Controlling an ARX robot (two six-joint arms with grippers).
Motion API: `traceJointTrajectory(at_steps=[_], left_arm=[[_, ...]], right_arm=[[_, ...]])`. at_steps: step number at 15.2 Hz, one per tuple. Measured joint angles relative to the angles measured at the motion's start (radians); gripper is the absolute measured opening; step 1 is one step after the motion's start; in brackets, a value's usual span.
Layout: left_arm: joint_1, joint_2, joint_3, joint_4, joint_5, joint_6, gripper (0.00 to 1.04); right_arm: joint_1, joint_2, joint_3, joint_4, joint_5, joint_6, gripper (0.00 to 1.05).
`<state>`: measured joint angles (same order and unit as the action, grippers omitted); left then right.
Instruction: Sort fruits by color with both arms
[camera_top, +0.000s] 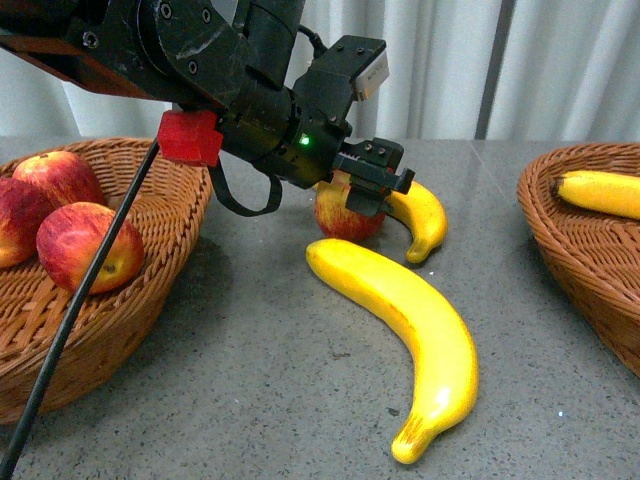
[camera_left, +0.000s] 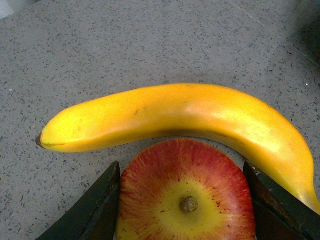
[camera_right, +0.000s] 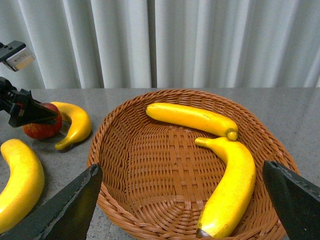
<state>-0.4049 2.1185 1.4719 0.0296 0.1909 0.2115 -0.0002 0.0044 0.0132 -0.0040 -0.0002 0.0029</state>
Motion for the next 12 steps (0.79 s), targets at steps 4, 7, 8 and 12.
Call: traceJointTrajectory(at_steps=[4,7,8,12], left_arm=[[0.078,-0.293,-0.058,0.055,-0.194,-0.155,0.63],[0.198,-0.411,-0.197,0.018,-0.362,-0.29,0.63],[0.228,-0.415,-0.248,0.018,-0.373,-0.319,0.63],[0.286,-0.42,-0.345,0.053,-0.348,-0.37,0.63]], right_arm=[[0.0,0.0,0.0,0.0,0.0,0.0,0.98],[0.0,0.0,0.0,0.0,0.0,0.0,0.98],[0.0,0.0,0.0,0.0,0.0,0.0,0.98],[0.0,0.0,0.0,0.0,0.0,0.0,0.98]])
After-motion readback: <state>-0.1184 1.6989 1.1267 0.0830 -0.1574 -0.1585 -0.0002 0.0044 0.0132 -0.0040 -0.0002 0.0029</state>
